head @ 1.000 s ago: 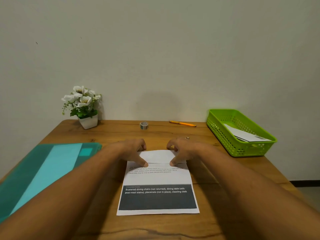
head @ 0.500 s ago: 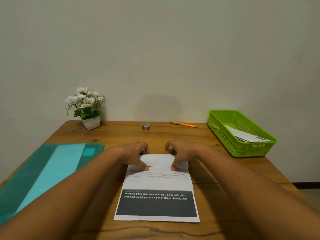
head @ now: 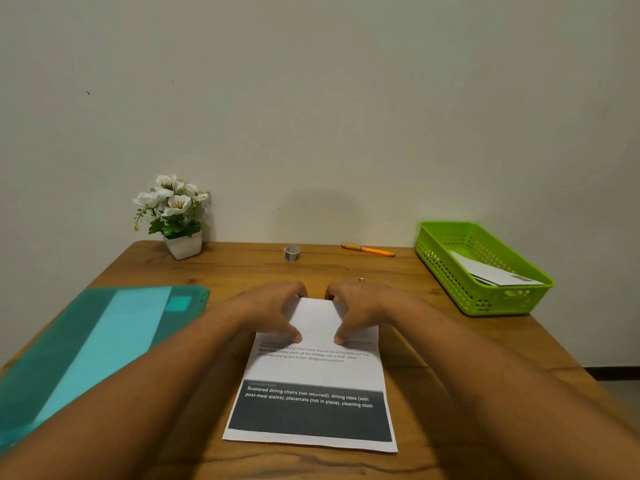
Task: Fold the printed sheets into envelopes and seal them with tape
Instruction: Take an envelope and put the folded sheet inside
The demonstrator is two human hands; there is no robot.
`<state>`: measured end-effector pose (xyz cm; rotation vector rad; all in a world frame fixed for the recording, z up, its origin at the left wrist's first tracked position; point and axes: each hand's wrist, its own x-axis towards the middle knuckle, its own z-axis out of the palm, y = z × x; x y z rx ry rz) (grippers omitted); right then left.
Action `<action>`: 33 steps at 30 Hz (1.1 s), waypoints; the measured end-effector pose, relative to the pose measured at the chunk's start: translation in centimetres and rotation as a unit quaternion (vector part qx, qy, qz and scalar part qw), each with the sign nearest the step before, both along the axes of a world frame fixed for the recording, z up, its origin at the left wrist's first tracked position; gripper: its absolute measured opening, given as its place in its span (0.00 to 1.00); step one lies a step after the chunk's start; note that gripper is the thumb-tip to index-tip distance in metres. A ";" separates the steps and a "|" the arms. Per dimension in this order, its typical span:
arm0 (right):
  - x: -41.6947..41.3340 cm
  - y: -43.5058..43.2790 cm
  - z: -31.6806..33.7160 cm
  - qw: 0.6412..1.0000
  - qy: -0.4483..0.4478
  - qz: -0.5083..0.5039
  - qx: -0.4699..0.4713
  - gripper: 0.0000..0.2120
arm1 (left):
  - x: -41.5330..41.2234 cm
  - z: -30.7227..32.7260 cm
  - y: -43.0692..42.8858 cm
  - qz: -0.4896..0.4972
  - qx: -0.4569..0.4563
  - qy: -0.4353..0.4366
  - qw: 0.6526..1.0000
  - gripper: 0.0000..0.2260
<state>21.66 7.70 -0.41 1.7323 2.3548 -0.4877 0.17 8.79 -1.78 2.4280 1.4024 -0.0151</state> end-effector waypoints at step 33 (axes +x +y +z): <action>-1.8 -1.0 -3.2 0.931 -0.127 0.039 0.339 0.17 | 2.0 -2.0 -1.9 0.010 0.305 0.099 0.947 0.08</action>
